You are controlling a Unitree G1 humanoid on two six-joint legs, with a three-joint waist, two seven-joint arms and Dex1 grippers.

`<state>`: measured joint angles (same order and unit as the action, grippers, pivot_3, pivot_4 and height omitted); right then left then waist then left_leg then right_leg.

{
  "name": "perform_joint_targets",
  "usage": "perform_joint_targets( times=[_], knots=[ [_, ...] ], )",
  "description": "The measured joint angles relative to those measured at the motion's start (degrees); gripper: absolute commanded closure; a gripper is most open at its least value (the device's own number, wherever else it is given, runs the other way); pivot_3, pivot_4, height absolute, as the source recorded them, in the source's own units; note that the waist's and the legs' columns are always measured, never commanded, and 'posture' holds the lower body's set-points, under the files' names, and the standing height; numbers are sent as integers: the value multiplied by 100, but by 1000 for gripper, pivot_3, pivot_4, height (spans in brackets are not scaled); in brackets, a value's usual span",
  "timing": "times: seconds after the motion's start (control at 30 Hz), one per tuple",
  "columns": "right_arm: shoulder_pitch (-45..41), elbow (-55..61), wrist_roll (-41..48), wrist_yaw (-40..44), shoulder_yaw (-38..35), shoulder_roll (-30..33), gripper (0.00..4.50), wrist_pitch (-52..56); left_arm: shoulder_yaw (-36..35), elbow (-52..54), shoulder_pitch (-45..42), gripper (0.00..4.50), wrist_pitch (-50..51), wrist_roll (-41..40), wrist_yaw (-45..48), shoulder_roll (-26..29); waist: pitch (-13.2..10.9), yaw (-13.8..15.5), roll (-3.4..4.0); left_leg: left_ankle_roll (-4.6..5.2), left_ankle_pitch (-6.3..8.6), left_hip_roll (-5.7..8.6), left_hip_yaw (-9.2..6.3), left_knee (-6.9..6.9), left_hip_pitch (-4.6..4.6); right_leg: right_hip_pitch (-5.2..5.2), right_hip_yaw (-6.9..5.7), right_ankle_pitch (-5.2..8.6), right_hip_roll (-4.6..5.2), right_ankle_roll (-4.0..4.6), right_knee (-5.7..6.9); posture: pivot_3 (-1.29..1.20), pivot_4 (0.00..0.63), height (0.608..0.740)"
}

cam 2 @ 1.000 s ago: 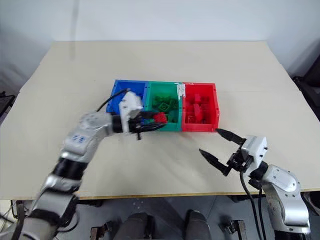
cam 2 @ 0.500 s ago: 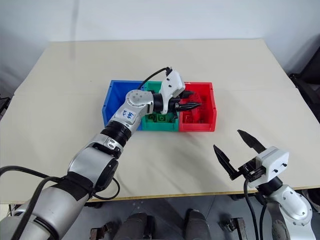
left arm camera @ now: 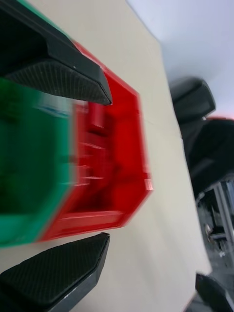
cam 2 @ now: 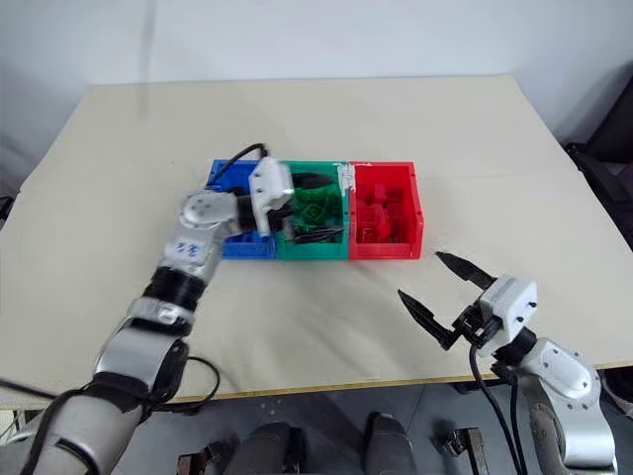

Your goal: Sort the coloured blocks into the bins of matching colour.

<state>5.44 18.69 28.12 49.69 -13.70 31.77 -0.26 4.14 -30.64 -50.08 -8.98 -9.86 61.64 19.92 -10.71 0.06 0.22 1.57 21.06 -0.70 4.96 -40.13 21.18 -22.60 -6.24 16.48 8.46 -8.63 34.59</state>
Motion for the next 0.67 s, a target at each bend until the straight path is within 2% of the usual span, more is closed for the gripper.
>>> perform_joint_targets(
  times=[0.17,0.3,0.43,0.53,0.67],
  knots=[
    [-1096,-1171,-29,853,254,257,0,-228,-688,1794,1859,50,660,-482,133,1284,-1,-52,0,0,0,-8,-43,-5,-7,0,4,0,0,1,8,0,150,740],
    [-1598,-1810,-96,1443,485,397,0,-374,-1628,2982,3437,50,1148,-967,80,1944,-3,10,1,-1,1,-20,-72,-8,-2,5,-5,2,15,3,14,0,150,740],
    [-1881,-2292,-171,1755,607,400,0,-525,-2475,3770,4677,50,1372,-1299,-347,1912,-3,95,2,5,3,-11,-80,-18,-3,19,-4,-1,26,-1,9,0,150,740],
    [-1988,-2560,-247,1762,619,330,0,-731,-2609,3904,4833,50,1290,-1268,-901,1554,-3,152,2,2,2,-11,-91,-28,-4,25,-13,-1,25,0,19,0,150,740],
    [-1822,-2609,-298,1640,617,204,0,-877,-2470,3974,4816,50,1281,-1095,-1360,1433,-2,113,4,-2,2,-3,-83,-27,-3,18,-11,-1,17,1,20,0,150,740]
  ],
)
